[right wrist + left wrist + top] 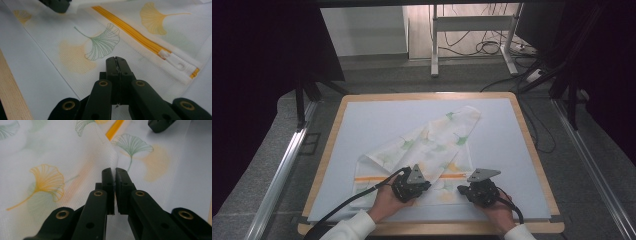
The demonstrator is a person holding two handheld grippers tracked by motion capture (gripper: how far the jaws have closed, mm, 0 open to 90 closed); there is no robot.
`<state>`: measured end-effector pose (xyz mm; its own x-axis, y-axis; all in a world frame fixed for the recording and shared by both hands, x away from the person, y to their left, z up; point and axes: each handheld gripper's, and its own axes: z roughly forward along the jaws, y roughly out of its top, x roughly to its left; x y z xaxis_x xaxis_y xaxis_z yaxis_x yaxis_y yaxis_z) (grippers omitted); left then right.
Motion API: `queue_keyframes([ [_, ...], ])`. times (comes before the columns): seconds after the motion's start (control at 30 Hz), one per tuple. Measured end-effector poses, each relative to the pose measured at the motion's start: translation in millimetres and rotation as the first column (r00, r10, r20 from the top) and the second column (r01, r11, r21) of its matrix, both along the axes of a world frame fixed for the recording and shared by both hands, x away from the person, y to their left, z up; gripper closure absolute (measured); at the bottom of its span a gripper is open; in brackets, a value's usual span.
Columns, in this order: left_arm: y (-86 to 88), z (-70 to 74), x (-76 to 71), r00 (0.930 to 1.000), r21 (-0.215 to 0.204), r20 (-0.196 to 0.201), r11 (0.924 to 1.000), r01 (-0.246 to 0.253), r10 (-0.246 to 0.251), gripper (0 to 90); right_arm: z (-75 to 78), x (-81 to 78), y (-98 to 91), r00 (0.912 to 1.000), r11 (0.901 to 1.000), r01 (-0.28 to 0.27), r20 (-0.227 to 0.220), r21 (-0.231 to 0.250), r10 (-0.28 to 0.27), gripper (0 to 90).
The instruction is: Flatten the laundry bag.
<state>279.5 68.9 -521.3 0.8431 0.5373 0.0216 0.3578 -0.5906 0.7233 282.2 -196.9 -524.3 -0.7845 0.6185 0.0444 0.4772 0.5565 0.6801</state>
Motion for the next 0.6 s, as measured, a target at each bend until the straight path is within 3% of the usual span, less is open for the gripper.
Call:
queue_keyframes([
  [0.37, 20.6, 20.0, 14.2, 0.9969, -0.085, 0.039, 0.9943, -0.064, 0.067, 87.4, -0.2, -0.3, 0.0, 1.0000, 1.0000, -0.001, 0.006, 0.000, 0.001, 89.3],
  [0.6, 44.4, 28.6, 31.1, 0.9850, -0.134, 0.070, 0.9799, -0.147, 0.158, 87.5, -0.2, -0.7, 0.2, 0.9999, 1.0000, 0.002, 0.011, -0.003, -0.002, 89.3],
])
